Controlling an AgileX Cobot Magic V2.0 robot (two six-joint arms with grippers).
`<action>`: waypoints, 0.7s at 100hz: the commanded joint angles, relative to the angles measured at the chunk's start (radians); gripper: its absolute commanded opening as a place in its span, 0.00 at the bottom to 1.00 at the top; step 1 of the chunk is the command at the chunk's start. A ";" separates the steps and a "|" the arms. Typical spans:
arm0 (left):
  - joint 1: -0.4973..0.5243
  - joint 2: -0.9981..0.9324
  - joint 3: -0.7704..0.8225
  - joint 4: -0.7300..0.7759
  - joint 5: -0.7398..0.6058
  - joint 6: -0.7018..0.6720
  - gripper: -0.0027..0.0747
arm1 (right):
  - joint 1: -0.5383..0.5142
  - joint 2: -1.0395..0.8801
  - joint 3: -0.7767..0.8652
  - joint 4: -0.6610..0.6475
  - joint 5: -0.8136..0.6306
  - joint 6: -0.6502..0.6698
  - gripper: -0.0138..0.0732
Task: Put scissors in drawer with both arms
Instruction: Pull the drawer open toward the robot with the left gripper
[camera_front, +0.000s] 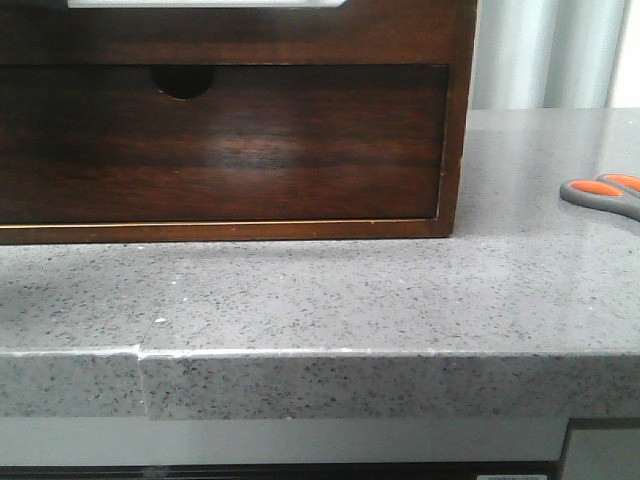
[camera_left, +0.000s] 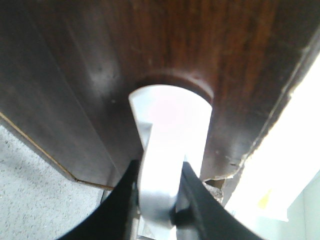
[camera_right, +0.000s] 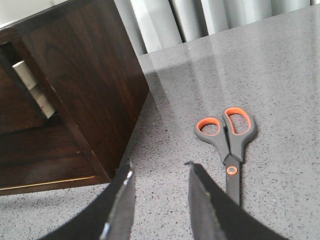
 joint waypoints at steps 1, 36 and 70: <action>-0.008 -0.049 -0.015 0.056 0.036 0.071 0.01 | 0.002 0.018 -0.036 0.024 -0.049 -0.009 0.41; -0.008 -0.146 0.032 0.056 0.044 0.058 0.01 | 0.002 0.018 -0.036 0.047 -0.034 -0.009 0.41; -0.008 -0.238 0.048 0.156 0.044 -0.066 0.01 | 0.032 0.018 -0.036 0.051 -0.019 -0.009 0.41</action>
